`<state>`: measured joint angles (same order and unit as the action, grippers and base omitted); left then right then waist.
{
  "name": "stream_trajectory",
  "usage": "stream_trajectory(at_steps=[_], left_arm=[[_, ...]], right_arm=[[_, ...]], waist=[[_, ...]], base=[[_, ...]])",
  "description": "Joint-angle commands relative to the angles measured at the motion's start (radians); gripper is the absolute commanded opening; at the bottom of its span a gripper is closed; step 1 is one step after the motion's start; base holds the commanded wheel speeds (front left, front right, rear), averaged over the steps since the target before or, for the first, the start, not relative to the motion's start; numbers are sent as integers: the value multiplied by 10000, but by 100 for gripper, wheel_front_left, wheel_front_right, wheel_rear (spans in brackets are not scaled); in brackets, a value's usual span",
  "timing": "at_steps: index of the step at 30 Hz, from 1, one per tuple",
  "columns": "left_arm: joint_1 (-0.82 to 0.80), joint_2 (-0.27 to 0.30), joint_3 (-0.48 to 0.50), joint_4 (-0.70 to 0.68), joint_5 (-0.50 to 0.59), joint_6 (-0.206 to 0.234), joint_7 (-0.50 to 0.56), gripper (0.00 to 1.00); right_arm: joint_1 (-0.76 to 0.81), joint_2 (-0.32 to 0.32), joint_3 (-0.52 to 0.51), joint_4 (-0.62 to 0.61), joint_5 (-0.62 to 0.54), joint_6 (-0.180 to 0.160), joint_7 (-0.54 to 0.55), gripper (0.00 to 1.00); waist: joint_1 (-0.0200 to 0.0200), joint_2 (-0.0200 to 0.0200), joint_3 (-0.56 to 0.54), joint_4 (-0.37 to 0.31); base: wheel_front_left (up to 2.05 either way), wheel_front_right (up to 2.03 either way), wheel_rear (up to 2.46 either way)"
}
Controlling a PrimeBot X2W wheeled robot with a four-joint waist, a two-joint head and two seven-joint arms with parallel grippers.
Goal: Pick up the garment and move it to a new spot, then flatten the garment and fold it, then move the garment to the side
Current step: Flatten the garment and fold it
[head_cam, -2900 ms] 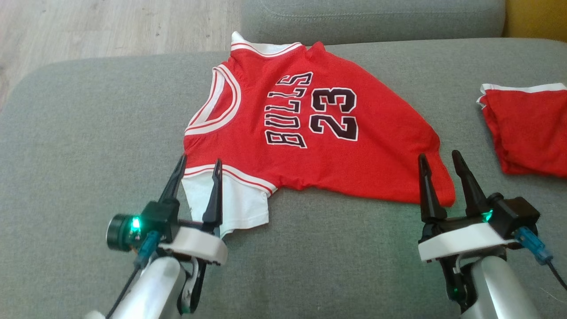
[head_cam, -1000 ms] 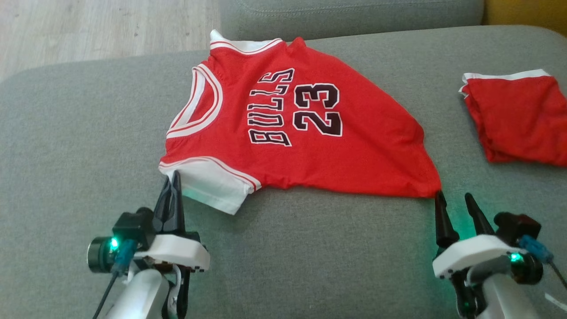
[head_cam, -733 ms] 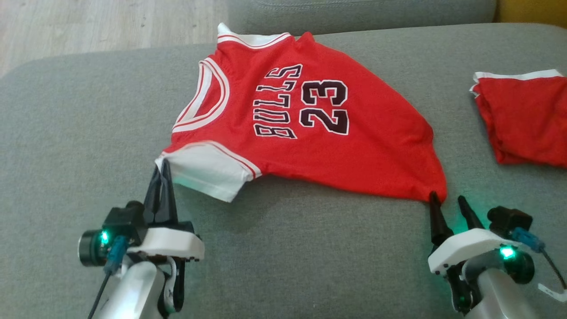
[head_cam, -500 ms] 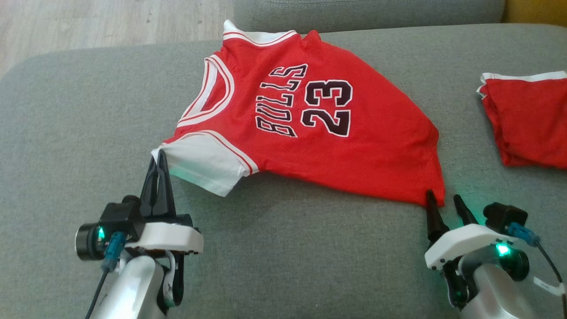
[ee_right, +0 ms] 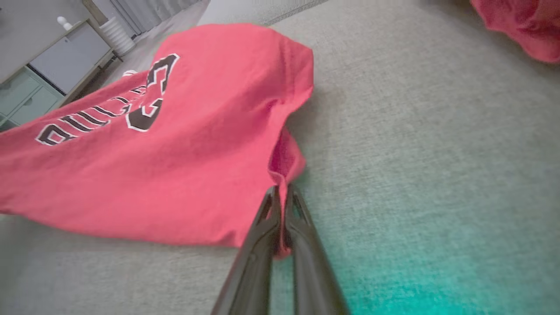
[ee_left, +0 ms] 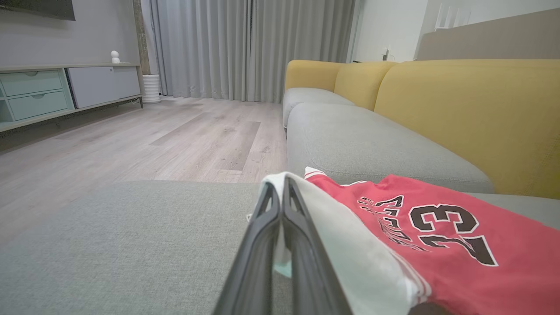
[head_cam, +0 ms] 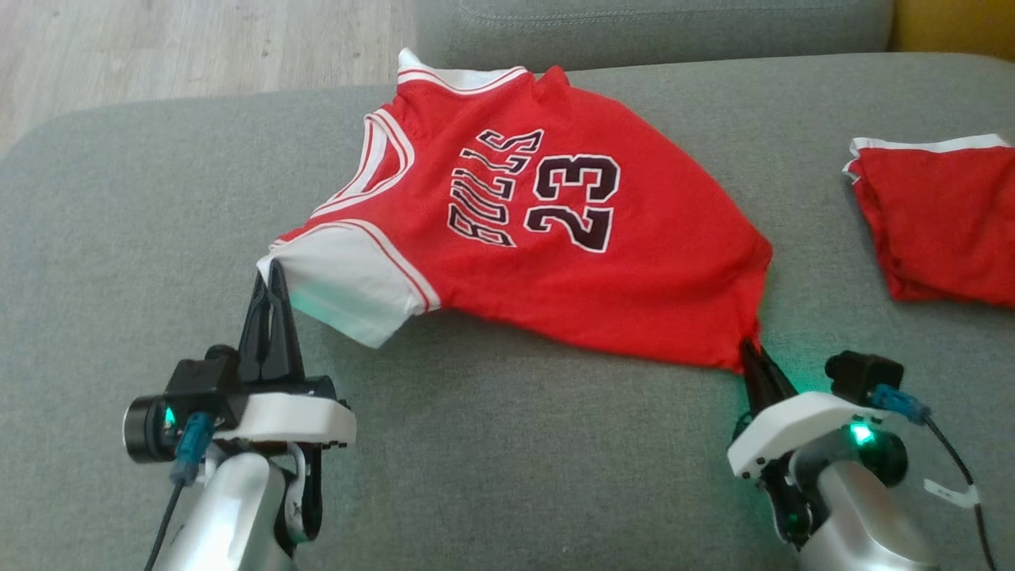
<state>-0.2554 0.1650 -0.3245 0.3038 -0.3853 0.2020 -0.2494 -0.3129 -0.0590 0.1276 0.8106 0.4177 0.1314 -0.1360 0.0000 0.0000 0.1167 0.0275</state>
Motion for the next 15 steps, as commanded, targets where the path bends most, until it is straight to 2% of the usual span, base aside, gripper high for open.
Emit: stream_trajectory(at_steps=[1, 5, 10, 15], left_arm=[[-226, 98, 500, -321, 80, -40, -123, 0], [-292, 64, 748, -579, -16, -182, -123, 0], [-664, 50, 1084, -1164, -320, -482, -123, 0], [-1481, 39, 1423, -2166, -864, -713, 57, 0]], right_arm=[[-60, 87, 375, -551, 174, -7, -52, 0], [-2, 87, 556, -1561, 352, -7, -119, 0], [-84, 85, 471, -3251, 37, -7, 89, 0], [-483, -289, 421, -5194, -225, -7, 609, 0]], waist=[[0, 0, -96, -71], [0, 0, -255, -181], [0, 0, -477, -301], [0, 0, -708, -350]], base=[[0, 0, 0], [0, 0, 0], [0, 0, 0], [0, 0, 0]])
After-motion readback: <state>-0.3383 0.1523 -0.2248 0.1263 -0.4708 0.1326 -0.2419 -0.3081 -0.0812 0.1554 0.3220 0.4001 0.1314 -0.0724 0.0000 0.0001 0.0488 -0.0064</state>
